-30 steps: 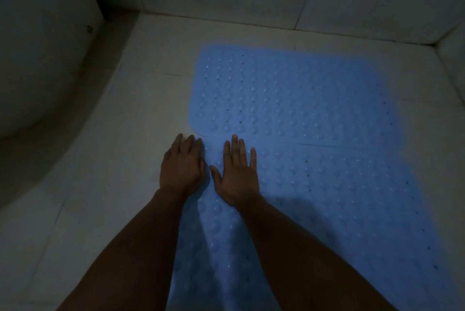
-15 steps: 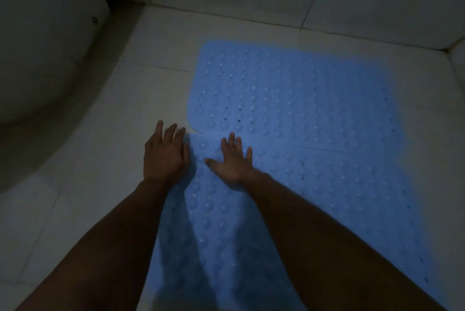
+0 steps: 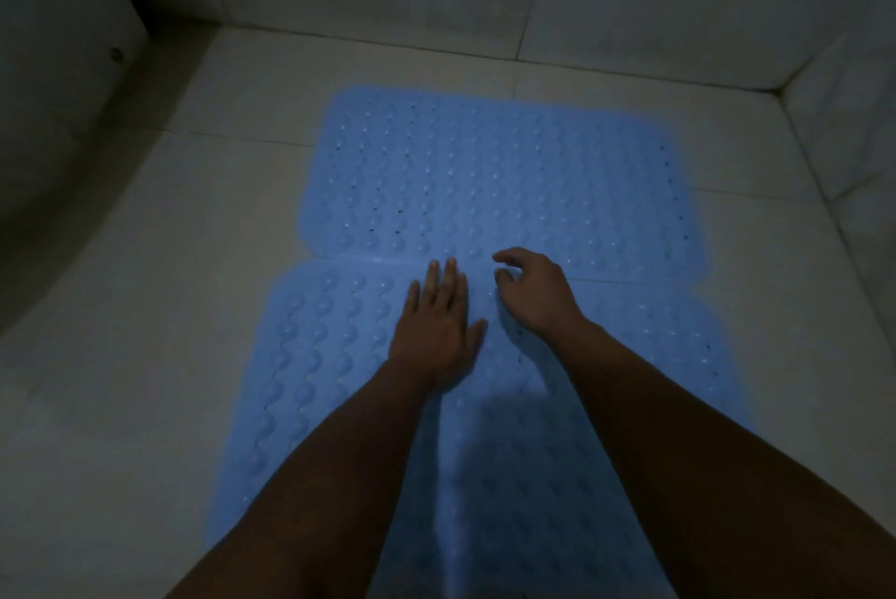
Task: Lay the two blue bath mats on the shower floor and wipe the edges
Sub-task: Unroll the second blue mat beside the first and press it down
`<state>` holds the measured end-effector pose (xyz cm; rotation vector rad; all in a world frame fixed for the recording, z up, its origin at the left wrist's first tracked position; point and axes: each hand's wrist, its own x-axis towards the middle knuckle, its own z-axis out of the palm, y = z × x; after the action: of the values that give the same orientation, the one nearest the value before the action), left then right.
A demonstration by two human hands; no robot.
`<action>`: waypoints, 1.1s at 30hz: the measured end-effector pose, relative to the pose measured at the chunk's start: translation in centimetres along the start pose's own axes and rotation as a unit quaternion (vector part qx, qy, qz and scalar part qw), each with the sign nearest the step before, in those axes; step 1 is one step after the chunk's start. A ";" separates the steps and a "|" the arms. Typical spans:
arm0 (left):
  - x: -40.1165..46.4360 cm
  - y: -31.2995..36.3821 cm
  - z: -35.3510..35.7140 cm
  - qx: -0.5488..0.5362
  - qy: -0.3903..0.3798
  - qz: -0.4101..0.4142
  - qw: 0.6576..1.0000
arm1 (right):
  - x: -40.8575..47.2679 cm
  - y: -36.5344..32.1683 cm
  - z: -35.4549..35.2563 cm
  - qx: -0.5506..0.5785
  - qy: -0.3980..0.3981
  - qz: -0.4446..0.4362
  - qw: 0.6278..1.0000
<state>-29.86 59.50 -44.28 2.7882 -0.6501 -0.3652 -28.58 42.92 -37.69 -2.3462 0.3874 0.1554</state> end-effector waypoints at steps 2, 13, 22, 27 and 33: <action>-0.1 0.5 1.4 0.040 0.005 0.009 0.999 | -0.4 1.6 -0.3 0.005 0.025 -0.007 1.000; 0.1 0.5 2.5 0.056 0.062 0.030 0.996 | 0.3 7.0 -0.7 0.003 0.093 -0.056 0.994; 4.1 2.4 -6.9 0.036 -0.105 -0.024 0.994 | 0.5 3.0 -1.3 -0.165 -0.046 -0.015 0.985; 2.3 0.8 -5.8 0.024 -0.007 -0.059 0.998 | -2.1 4.1 4.9 -0.257 -0.081 -0.034 0.962; 1.7 0.7 -4.0 0.013 0.085 -0.027 0.996 | -3.1 6.0 5.3 -0.286 0.053 -0.112 0.950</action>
<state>-27.47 58.86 -40.67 2.8270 -0.5441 -0.1267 -33.47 43.26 -44.77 -2.9609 0.1276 0.0320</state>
